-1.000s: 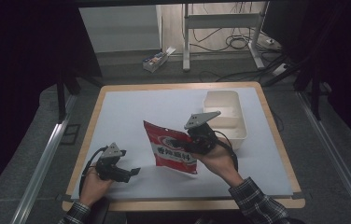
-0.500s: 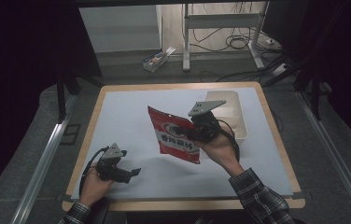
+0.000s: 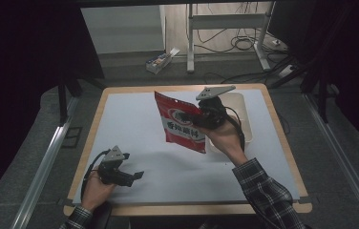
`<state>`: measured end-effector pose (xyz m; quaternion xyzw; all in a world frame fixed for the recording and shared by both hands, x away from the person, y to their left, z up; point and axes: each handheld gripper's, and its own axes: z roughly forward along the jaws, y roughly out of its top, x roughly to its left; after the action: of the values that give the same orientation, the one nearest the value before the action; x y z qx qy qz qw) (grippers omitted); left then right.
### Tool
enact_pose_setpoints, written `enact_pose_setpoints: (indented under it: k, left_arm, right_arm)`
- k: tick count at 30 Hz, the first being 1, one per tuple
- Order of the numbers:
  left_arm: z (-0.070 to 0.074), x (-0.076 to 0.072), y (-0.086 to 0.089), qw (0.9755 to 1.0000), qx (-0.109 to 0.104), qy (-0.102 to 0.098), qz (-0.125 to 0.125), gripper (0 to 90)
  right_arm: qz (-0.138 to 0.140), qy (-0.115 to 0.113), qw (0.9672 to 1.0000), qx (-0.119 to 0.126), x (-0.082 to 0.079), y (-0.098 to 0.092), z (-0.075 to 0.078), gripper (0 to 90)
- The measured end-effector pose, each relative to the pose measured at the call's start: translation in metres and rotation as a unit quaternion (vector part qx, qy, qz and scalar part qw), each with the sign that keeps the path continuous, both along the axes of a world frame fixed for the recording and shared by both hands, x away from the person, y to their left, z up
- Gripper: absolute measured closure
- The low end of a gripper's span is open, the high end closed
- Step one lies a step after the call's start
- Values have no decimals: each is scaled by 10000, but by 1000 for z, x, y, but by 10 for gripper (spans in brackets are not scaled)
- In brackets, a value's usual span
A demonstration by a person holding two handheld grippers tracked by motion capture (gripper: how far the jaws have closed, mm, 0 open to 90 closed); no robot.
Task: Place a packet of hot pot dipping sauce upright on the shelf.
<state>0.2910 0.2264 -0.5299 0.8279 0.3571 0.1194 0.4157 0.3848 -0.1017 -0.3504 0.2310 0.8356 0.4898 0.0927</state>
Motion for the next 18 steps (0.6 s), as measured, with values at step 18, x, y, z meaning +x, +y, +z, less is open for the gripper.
enact_pose_setpoints:
  k: [18]
  left_arm:
    - [0, 1, 1, 9998, -176, 85, -32, 35]
  right_arm:
    - [-564, -160, 9983, 8, 35, -14, 17, 879]
